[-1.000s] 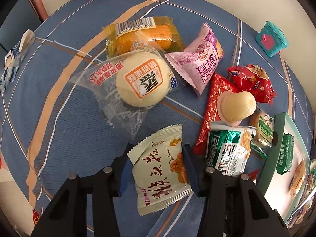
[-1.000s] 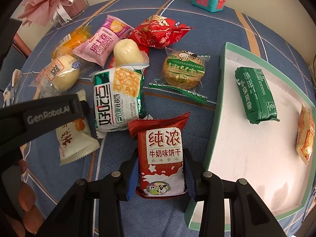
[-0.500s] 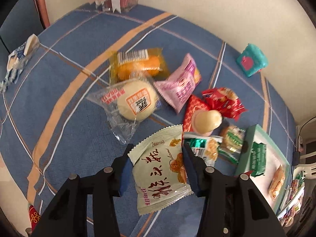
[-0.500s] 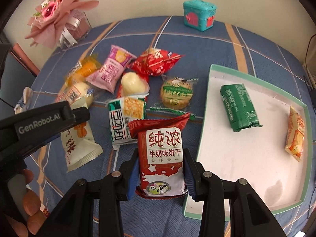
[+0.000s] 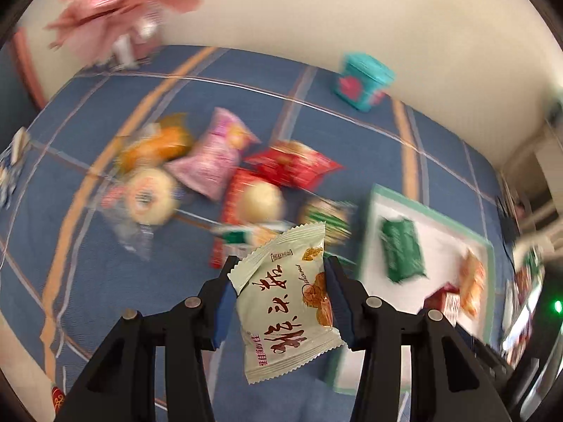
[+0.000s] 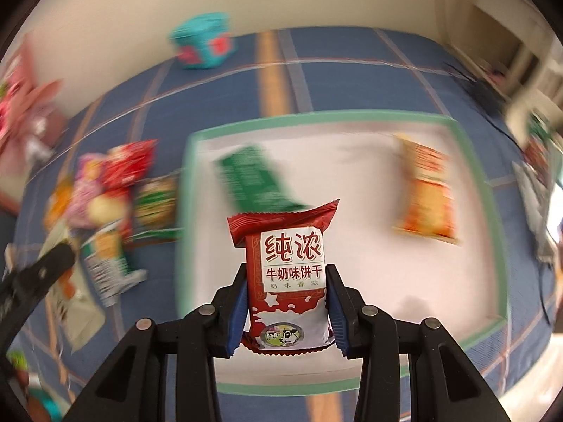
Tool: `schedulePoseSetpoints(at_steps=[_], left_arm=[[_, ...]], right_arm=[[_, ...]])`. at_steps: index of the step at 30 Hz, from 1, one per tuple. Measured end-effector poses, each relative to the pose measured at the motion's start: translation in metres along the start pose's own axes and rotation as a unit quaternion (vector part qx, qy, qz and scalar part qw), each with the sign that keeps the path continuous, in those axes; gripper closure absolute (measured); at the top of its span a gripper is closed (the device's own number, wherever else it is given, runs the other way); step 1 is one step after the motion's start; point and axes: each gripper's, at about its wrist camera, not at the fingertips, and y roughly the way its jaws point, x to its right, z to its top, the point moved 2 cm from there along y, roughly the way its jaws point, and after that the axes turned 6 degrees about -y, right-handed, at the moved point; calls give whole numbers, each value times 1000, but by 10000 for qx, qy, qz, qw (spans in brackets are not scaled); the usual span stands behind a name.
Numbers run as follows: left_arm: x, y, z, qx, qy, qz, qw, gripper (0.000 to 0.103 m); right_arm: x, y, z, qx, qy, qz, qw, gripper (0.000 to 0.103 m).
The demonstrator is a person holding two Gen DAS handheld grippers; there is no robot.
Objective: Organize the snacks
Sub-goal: 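Carry both packs into the white tray and open both grippers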
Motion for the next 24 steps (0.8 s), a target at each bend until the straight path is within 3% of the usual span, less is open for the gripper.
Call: schedulePoseSetpoints(at_steps=[8,11,24], left_arm=[[76,7,-40,-212,1168,-190,9927,53],[94,11,-53,-311,1486,-228,9881,53],[114,38,-72,-636,1813,-299,9809,53]], right_arm=[[67,1,-5,-144,669,-243,9974,60],[70,-4,-17,-159,809,-346,9960,60],[44,12,-17,-342,846,-396,9950,60]])
